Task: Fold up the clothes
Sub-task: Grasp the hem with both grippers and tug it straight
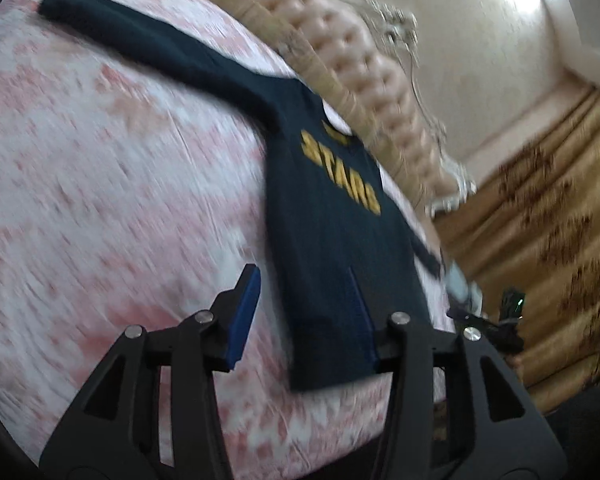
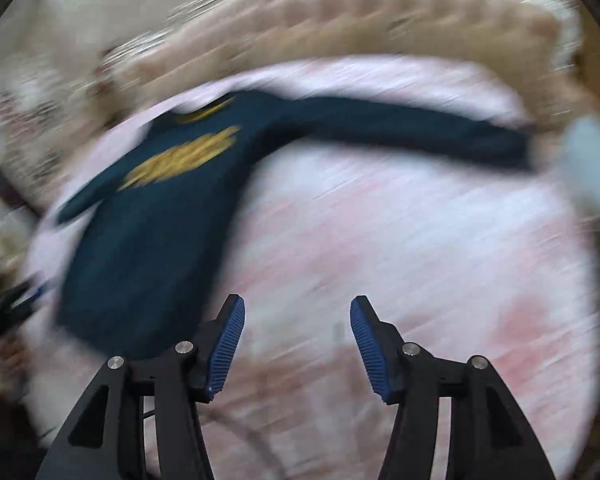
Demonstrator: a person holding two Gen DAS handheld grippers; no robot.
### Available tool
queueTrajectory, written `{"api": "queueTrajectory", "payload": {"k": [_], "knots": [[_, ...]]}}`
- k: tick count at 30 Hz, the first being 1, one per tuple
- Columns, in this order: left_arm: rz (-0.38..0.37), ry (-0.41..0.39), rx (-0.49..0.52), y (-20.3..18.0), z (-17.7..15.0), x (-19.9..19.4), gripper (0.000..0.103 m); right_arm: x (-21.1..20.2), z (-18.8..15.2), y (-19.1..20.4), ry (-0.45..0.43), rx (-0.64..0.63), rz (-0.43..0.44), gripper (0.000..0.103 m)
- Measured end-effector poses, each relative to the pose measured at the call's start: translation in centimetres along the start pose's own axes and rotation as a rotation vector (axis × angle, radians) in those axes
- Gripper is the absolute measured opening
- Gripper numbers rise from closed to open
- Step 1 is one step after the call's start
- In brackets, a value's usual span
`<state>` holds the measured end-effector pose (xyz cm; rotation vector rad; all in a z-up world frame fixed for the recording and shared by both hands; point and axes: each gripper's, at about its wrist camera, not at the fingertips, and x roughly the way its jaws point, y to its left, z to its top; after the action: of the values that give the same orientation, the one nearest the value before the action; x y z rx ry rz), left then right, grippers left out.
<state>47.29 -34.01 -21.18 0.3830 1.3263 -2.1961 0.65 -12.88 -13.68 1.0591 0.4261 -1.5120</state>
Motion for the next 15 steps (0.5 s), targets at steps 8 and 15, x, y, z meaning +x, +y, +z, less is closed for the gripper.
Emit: {"api": "queueTrajectory", "payload": {"k": [8, 15], "knots": [[-0.031, 0.039, 0.000, -0.1, -2.9, 0.7, 0.047, 1.0, -3.7, 4.2, 0.065, 0.000, 0.130, 0.058], [-0.067, 0.043, 0.022, -0.3, -3.1, 0.7, 0.047, -0.2, -5.6, 6.6, 0.046, 0.029, 0.181, 0.066]]}}
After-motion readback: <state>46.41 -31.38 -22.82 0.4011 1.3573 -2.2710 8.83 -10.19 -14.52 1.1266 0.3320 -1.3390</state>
